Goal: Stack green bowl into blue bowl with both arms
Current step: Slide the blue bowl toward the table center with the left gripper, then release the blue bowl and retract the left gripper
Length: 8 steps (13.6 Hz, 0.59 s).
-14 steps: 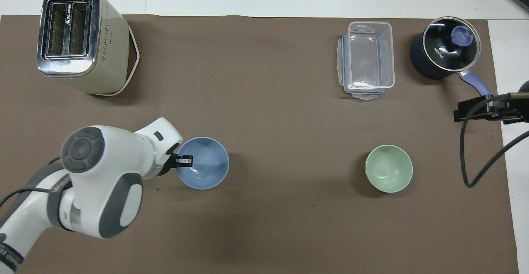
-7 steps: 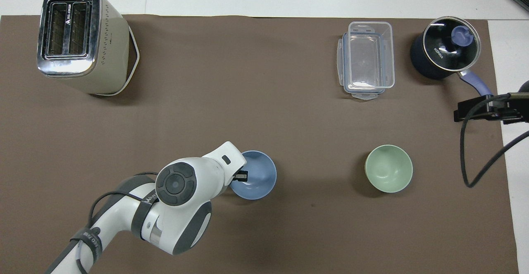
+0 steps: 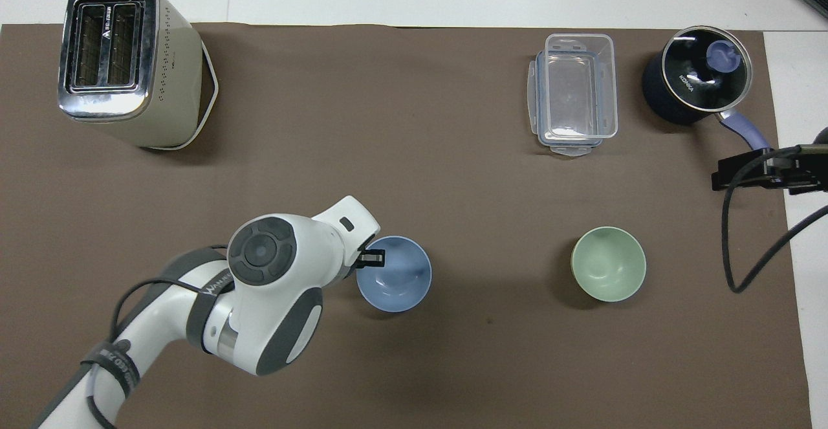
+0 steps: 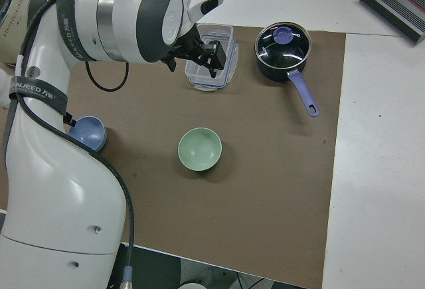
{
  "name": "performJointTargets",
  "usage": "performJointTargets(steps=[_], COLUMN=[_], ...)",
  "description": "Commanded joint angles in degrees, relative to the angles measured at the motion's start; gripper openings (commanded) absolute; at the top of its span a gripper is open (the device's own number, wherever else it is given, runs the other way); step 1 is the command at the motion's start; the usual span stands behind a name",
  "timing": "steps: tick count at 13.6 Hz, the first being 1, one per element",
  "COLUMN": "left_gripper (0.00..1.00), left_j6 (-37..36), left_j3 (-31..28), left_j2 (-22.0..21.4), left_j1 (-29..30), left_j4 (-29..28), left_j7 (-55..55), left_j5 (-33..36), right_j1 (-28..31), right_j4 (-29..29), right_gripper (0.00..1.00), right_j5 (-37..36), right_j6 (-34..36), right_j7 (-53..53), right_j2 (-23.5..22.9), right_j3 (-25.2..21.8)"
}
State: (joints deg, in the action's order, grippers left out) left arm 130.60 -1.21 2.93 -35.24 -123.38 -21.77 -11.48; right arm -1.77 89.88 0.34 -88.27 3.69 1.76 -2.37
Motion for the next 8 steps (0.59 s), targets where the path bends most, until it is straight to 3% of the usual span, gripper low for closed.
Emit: performJointTargets(steps=[1,8], left_gripper=[1.00,1.00], left_j6=[-7.45,-17.03], left_j3=[0.15,-0.02], left_j2=[-0.03,-0.38], left_j1=[4.64,20.98], left_j4=[6.20,14.73], left_j7=[0.67,2.60], left_j5=[-0.73,0.06], right_j1=[0.63,0.63], right_j4=[0.30,0.30], right_gripper=[1.00,1.00], right_j5=[0.45,0.37], right_j6=[0.12,-0.32], right_j7=[0.62,0.18], right_j2=[0.52,0.44], right_j3=[0.09,0.09])
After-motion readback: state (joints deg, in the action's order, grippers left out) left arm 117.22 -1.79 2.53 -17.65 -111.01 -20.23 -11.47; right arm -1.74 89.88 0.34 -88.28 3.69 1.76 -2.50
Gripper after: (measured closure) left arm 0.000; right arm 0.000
